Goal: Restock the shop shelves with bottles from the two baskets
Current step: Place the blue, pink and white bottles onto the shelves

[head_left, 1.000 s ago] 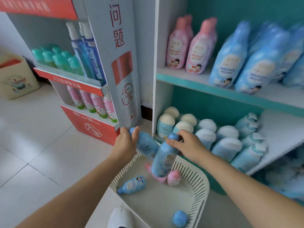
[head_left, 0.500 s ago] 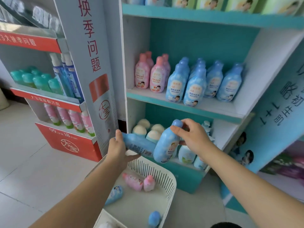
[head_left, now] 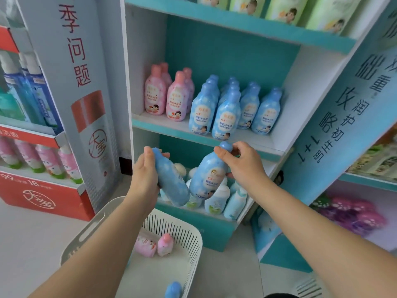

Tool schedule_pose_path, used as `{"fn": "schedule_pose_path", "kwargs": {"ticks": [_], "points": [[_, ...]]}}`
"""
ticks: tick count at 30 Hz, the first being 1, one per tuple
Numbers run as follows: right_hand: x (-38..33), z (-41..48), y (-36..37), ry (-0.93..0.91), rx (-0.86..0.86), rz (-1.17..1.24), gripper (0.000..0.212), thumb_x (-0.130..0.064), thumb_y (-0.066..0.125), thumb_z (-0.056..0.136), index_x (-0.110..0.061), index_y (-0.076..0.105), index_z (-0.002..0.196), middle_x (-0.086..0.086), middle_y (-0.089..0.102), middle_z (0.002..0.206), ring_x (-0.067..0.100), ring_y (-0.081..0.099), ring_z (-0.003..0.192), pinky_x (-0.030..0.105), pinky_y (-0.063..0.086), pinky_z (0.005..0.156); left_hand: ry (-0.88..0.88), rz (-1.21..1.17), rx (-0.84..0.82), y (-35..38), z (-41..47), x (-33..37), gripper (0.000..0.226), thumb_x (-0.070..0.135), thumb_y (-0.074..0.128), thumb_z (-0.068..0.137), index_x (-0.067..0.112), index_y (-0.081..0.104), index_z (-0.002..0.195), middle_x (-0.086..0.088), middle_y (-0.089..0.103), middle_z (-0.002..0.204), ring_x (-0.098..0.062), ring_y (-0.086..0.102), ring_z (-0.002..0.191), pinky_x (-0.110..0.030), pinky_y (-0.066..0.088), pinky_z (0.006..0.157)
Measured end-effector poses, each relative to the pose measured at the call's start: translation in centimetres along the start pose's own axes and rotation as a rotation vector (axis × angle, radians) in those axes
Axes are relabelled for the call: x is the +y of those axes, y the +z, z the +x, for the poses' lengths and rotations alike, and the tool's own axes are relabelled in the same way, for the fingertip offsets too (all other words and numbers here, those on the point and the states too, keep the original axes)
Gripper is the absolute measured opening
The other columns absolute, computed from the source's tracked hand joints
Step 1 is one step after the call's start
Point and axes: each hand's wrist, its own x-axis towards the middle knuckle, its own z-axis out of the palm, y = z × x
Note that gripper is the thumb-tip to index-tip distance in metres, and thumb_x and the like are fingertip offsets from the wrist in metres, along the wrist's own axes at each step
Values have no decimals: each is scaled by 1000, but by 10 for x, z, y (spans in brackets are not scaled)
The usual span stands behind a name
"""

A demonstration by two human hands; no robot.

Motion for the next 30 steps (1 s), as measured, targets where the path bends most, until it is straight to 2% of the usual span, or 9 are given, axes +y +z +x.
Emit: {"fn": "schedule_pose_path", "kwargs": {"ticks": [4,8,11,15,17,21,25,30], "points": [[-13,7,-20,-61,84,-87,37,-50,67,78,-17,49,76,-5,54,80,26,60,86,52,53,75,-53,-102,31,14,-2,8,43,51,30,97,20,59,95,1,69,90,-17,62,86,-36,50,84],[-28,19,-43,-107,178,-115,40,-52,64,79,-15,50,82,-3,54,83,28,60,89,51,53,77,-23,-150,-10,30,-8,18,42,52,32,96,20,58,87,2,68,79,-14,62,76,-35,50,83],[-41,30,-60,-149,264,-199,41,-52,61,81,-13,51,86,-2,54,86,25,57,87,43,52,77,5,-192,-65,41,-14,23,42,51,33,96,18,57,89,2,68,81,-11,62,76,-33,50,83],[-54,52,-80,-145,386,-294,38,-51,58,84,-14,47,88,-1,52,92,21,50,85,32,39,71,79,-93,-131,56,-23,24,43,50,31,97,21,60,84,3,67,81,-10,63,77,-35,51,83],[-56,65,-84,-111,426,-312,39,-51,57,85,-14,46,91,-1,51,96,21,48,85,31,38,71,122,-5,-160,61,-25,24,43,47,30,98,24,62,80,3,68,81,-12,63,78,-37,50,83],[-53,90,-83,-47,437,-338,45,-50,56,86,-9,50,105,5,55,108,25,53,91,32,39,72,150,146,-239,68,-20,20,37,46,32,97,27,63,92,2,67,102,-14,61,96,-39,48,95],[-41,113,-77,4,422,-404,50,-49,56,87,-7,51,113,9,57,119,30,56,103,34,41,76,124,147,-265,72,-12,17,40,46,34,96,21,64,100,3,67,97,-14,62,93,-34,49,87],[-32,134,-70,16,417,-458,51,-49,56,87,-7,51,116,10,56,123,31,55,109,34,40,77,147,124,-283,76,-1,16,34,37,36,98,26,67,91,11,71,90,-5,64,87,-26,50,79]]}}
